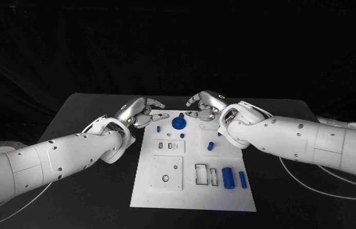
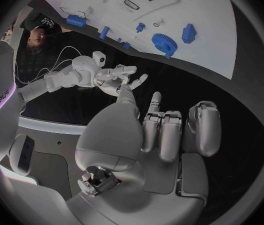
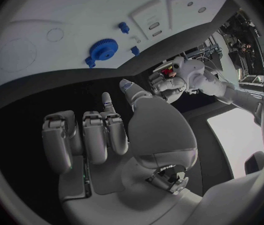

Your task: Assemble the parts on the task board

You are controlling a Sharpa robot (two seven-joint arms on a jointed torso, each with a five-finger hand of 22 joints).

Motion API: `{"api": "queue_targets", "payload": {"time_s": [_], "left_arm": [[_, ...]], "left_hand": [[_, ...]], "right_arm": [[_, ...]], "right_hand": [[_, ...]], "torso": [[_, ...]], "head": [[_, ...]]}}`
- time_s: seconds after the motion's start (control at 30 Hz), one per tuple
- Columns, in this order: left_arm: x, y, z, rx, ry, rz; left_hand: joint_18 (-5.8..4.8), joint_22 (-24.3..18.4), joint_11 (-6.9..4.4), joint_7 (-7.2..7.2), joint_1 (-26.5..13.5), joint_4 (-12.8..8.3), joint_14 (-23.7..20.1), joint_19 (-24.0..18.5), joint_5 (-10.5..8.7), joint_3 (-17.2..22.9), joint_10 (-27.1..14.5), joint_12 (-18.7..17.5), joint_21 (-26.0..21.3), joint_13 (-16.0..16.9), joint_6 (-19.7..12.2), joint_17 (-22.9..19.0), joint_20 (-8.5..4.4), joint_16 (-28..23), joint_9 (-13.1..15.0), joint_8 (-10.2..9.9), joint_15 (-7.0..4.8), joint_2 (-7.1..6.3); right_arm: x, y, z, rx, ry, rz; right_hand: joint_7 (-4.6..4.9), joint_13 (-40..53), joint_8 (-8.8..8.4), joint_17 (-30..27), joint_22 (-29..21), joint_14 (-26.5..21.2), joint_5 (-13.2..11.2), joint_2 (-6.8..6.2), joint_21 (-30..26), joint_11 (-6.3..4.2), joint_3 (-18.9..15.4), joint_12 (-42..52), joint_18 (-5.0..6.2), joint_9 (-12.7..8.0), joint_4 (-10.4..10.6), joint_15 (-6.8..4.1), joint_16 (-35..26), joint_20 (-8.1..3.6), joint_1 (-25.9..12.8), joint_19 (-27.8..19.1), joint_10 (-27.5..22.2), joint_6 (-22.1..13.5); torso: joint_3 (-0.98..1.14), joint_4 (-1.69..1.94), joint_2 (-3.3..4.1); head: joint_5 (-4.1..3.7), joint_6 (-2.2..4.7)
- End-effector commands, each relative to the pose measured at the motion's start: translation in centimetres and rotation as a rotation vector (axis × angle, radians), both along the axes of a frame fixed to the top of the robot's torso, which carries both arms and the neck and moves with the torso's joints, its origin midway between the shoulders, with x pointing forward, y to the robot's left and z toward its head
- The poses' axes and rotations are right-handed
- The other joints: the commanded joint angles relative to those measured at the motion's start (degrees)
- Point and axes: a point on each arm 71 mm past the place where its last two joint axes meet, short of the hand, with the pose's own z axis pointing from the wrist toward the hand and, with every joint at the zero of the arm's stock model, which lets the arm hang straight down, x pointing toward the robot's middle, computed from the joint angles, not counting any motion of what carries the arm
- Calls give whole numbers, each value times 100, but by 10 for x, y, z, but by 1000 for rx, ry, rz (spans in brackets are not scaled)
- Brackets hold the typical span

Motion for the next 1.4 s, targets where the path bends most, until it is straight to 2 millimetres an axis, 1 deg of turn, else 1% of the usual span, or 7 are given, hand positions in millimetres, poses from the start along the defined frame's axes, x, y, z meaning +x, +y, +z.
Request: {"api": "queue_targets", "payload": {"time_s": [0.03,0.17,0.3,0.63,0.73,0.97,1.4], "left_arm": [[1,-3,1,-1,-17,-13],[2,-5,-1,1,-17,-15],[2,-6,-4,3,-15,-19],[1,-5,-9,6,-8,-17],[1,-4,-10,7,-6,-15],[1,-3,-11,8,-4,-13],[0,1,-12,9,0,-8]], "left_hand": [[73,635,-13,-6,48,5,606,-50,17,-38,317,-19,-39,980,-16,1509,3,15,5,35,12,10],[73,635,-13,-6,48,5,606,-50,17,-38,317,-19,-39,980,-16,1509,3,15,5,35,12,10],[75,631,-14,-6,50,4,606,-55,17,-38,319,-18,-42,982,-16,1509,3,15,5,35,12,11],[75,631,-14,-6,50,4,606,-55,17,-38,319,-18,-42,982,-16,1509,3,15,5,35,12,11],[75,631,-14,-6,50,4,606,-55,17,-38,319,-18,-42,982,-16,1509,3,15,5,35,12,11],[73,636,-14,-6,57,3,606,-50,18,-39,330,-9,-40,1003,-18,1509,3,15,5,36,12,13],[73,636,-14,-6,57,3,606,-50,18,-39,330,-9,-40,1003,-18,1509,3,15,5,36,12,13]], "right_arm": [[-6,-23,14,129,62,-29],[-13,-52,20,137,103,-56],[-22,-78,19,124,128,-85],[-35,-125,-3,-39,159,-134],[-34,-133,-10,-105,164,-146],[-30,-141,-28,-181,184,-167],[-21,-131,-51,-238,200,-167]], "right_hand": [[0,1505,-13,1510,1510,597,11,-20,26,-34,-7,22,-39,-9,41,60,23,60,-59,600,590,27],[-70,1505,-109,1510,1510,597,10,-78,26,-109,-25,22,-39,-43,43,15,23,48,-69,600,590,-58],[-185,1505,-151,1510,1510,597,126,-170,26,-194,-42,22,-39,-48,17,-86,23,-35,-62,600,590,-28],[-273,1505,-290,1510,1510,597,120,-232,26,-257,22,22,-39,-78,-112,-201,23,-156,123,600,590,-145],[-298,1505,-314,1510,1510,597,51,-236,26,-281,33,22,-39,-82,-141,-220,23,-175,176,600,590,-171],[-323,1505,-313,1510,1510,597,-54,-213,26,-311,61,22,-39,-75,-181,-246,23,-201,264,600,590,-144],[-332,1505,-358,1510,1510,597,-184,-209,26,-330,61,22,-39,-90,-201,-268,23,-224,317,600,590,-205]], "torso": [[-8,-21,-29],[-9,-39,-58],[8,-54,-70],[27,-109,-109],[30,-116,-115],[28,-103,-106],[16,-100,-104]], "head": [[-33,-7],[-102,-14],[-209,19],[-539,-10],[-593,-15],[-607,-14],[-602,-32]]}}
